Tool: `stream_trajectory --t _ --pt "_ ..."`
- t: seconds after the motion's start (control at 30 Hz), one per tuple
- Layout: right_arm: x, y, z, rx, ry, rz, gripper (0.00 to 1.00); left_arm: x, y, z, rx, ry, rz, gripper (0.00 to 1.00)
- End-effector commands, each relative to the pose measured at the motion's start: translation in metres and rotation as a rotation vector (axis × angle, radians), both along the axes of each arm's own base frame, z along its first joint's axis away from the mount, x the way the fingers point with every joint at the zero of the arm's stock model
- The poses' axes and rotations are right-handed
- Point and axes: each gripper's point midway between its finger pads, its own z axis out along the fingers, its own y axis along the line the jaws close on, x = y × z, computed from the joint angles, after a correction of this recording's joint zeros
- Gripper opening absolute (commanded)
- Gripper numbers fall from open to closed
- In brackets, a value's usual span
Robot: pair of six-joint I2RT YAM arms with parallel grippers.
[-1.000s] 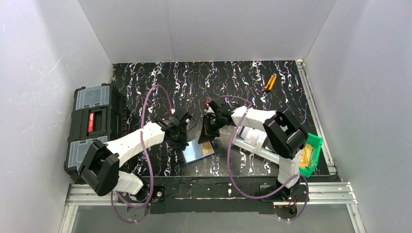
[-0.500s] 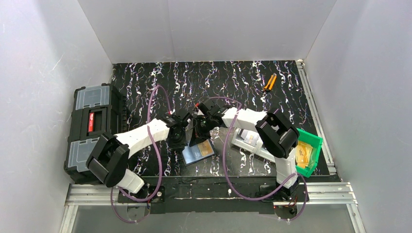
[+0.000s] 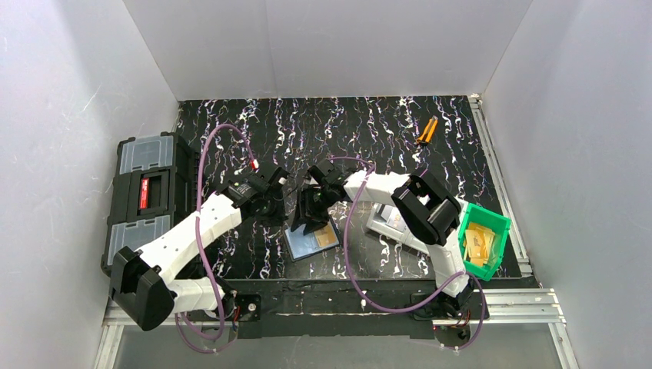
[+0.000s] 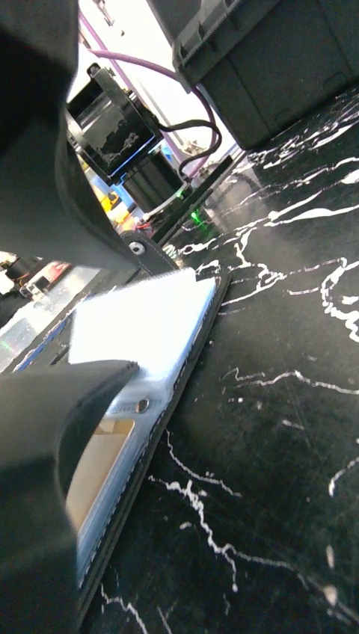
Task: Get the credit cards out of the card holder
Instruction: Remove the credit card from the card holder.
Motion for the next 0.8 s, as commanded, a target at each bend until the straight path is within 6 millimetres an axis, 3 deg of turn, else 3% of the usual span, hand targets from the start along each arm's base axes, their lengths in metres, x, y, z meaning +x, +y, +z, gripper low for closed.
stream_trajectory --t 0.0,0.17,0.27,0.43,0.6,0.77 --pt "0.009 0.018 0.029 0.080 -0.054 0.005 0.61 -0.007 0.004 0.009 -0.003 0.012 -0.014 0.00" --pt "0.014 0.018 0.045 0.091 -0.101 0.011 0.74 -0.006 -0.006 0.013 -0.050 0.009 -0.033 0.00" --pt "0.020 0.012 0.057 0.072 -0.149 0.002 0.76 -0.004 -0.014 0.018 -0.090 0.000 -0.037 0.00" --pt "0.038 -0.033 0.060 -0.014 -0.202 -0.079 0.74 -0.004 -0.037 0.016 -0.205 0.034 -0.023 0.06" --pt "0.035 -0.091 0.041 -0.168 -0.255 -0.110 0.67 0.004 -0.065 0.001 -0.320 0.067 -0.001 0.21" --pt "0.019 -0.113 0.022 -0.234 -0.248 -0.074 0.59 0.009 -0.086 -0.030 -0.381 0.145 0.017 0.22"
